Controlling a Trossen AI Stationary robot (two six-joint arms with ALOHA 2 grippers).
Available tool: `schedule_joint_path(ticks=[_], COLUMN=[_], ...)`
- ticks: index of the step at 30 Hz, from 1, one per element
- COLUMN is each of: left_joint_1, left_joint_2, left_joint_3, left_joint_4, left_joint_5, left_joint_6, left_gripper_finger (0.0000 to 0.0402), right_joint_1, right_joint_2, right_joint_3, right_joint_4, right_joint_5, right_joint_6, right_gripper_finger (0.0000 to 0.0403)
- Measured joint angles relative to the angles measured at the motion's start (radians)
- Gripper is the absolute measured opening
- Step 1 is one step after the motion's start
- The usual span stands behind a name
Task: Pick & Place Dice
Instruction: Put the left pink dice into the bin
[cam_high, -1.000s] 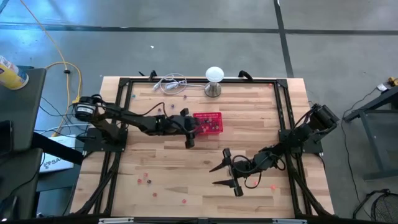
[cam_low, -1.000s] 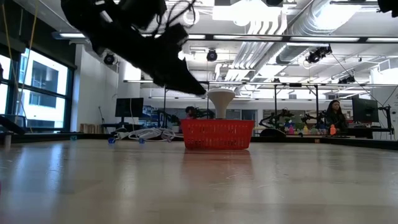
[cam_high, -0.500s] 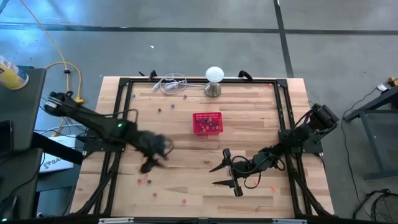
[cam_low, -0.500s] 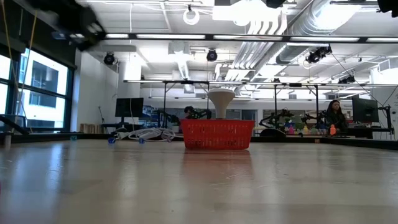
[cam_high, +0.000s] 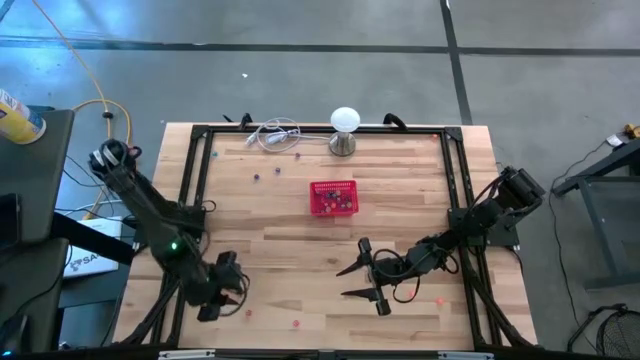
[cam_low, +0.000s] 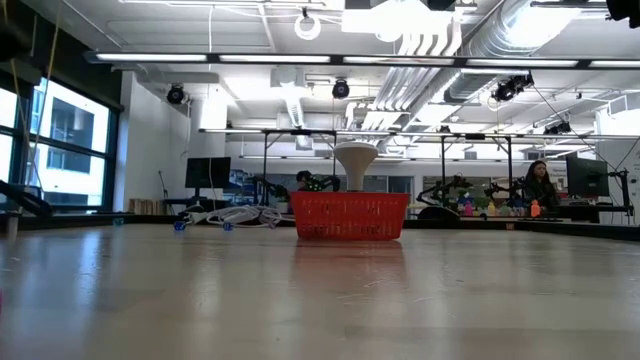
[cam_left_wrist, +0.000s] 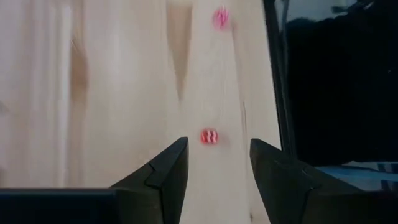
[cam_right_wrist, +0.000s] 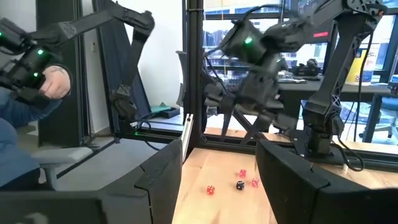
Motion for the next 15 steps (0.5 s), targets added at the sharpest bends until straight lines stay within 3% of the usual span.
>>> schedule_joint_path(ticks=[4, 9, 12, 15], left_joint_1=[-0.033, 0.023, 0.119, 0.210], left_joint_2=[0.066, 0.067, 0.042, 0.027], left_joint_3=[0.000, 0.000, 0.003, 0.004], left_joint_4=[-0.002, -0.003, 0.010, 0.009], left_joint_5=[0.023, 0.045, 0.013, 0.057], left_joint_6=[-0.130, -0.051, 0.091, 0.115], left_gripper_finger=[0.0165, 0.0165, 0.0165, 0.0165], right_joint_1=[0.000, -0.022, -0.051, -0.114], right_joint_2=[0.000, 0.001, 0.001, -0.001], right_joint_3=[0.000, 0.001, 0.036, 0.086], right_joint_4=[0.001, 0.010, 0.099, 0.147], right_joint_5=[-0.001, -0.158, -0.056, 0.046], right_joint_6=[-0.019, -0.148, -0.356, -0.467], right_gripper_finger=[0.0195, 0.0195, 0.0195, 0.0195])
